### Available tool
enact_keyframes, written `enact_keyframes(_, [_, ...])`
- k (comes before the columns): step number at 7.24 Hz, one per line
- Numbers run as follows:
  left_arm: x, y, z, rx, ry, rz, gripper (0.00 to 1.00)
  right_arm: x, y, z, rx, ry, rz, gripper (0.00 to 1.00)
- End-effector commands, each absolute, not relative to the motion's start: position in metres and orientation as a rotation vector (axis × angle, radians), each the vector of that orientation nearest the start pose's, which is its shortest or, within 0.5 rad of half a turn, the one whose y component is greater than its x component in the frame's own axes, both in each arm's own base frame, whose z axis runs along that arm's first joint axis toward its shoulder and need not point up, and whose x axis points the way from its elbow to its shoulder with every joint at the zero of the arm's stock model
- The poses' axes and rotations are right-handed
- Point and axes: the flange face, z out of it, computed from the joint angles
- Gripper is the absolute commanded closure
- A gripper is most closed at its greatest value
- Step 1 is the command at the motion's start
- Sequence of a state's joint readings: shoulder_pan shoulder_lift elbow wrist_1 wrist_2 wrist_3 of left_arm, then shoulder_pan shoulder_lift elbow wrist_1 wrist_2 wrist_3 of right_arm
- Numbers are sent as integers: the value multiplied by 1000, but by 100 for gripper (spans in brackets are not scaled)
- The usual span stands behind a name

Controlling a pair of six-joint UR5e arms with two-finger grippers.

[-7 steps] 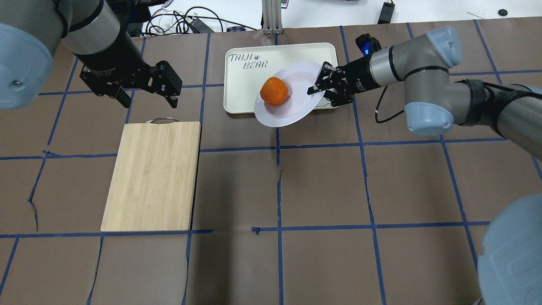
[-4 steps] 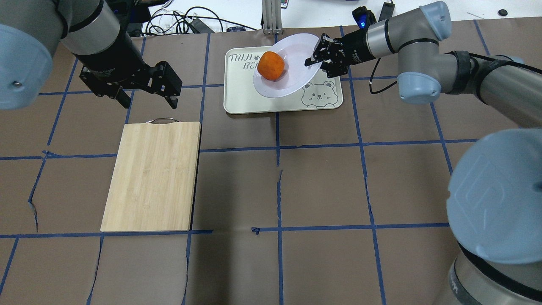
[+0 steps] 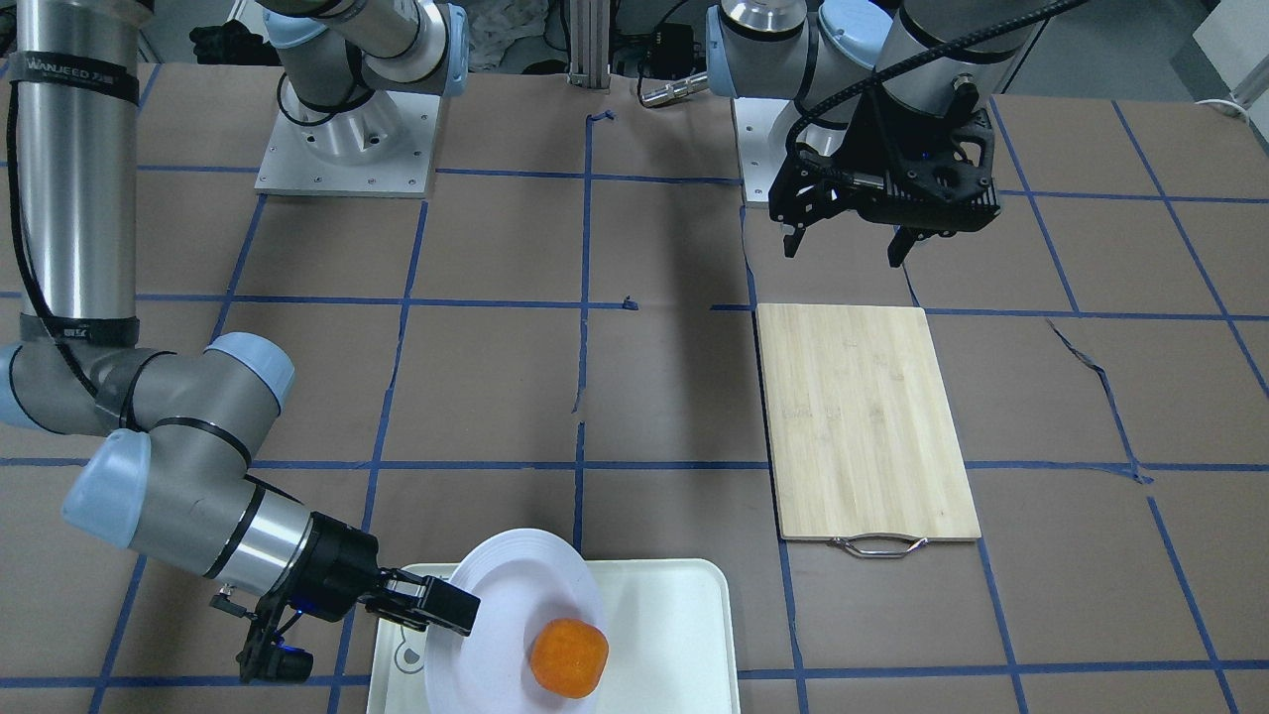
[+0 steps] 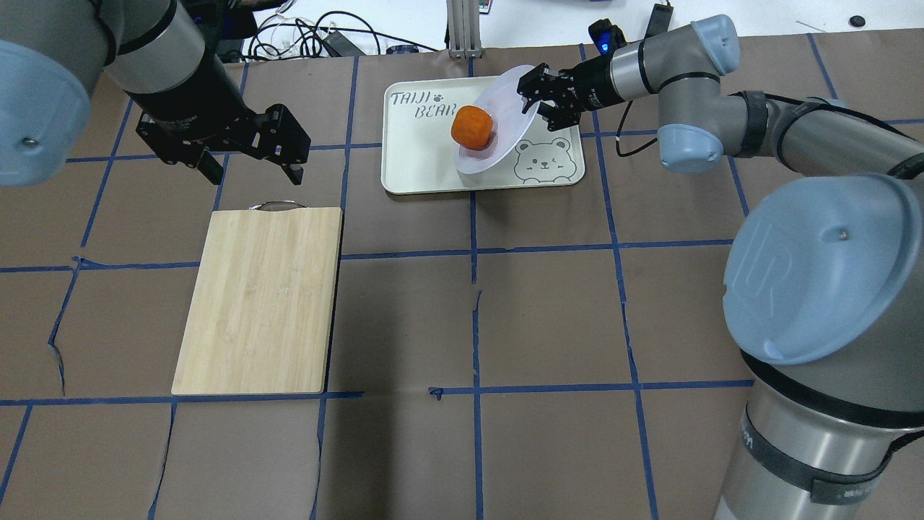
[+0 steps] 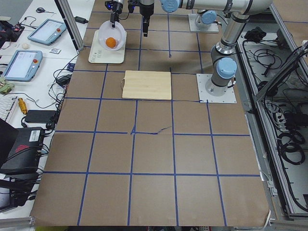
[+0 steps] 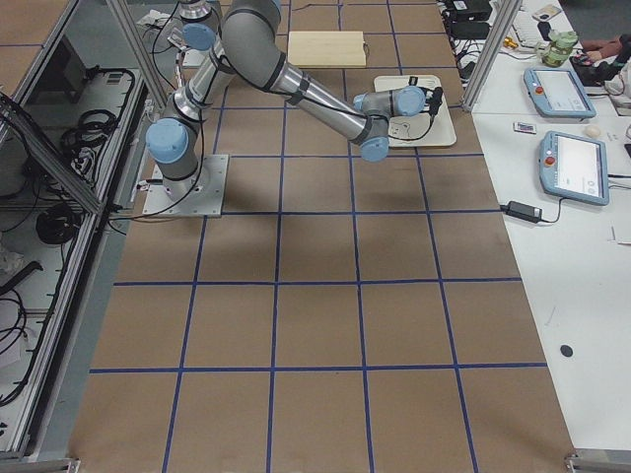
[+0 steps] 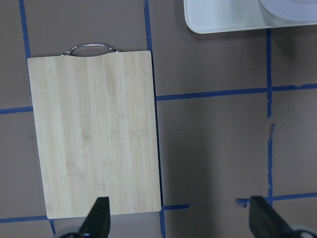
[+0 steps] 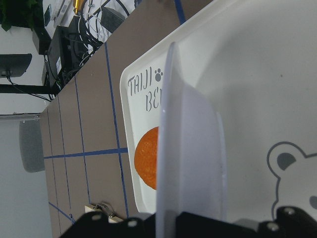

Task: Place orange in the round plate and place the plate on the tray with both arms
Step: 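Lower the plate flat onto the tray and open the right gripper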

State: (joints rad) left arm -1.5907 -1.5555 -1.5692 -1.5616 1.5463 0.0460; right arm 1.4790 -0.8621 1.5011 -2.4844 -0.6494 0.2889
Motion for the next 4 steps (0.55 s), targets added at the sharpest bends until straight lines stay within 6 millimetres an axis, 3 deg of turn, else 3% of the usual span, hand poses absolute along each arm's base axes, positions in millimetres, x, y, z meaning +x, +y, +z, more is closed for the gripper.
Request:
enact_keyframes(1, [-145, -485, 497, 105, 3164, -42, 0, 146, -721, 220, 258, 2197, -207, 97])
enact_keyframes(2, [-145, -485, 497, 105, 3164, -42, 0, 145, -721, 218, 251, 2219, -216, 74])
enact_keyframes(3, [-145, -485, 497, 105, 3164, -42, 0, 140, -722, 215, 265, 2269, -232, 41])
enact_keyframes(4, [-145, -485, 497, 105, 3164, -42, 0, 137, -722, 215, 270, 2302, -251, 26])
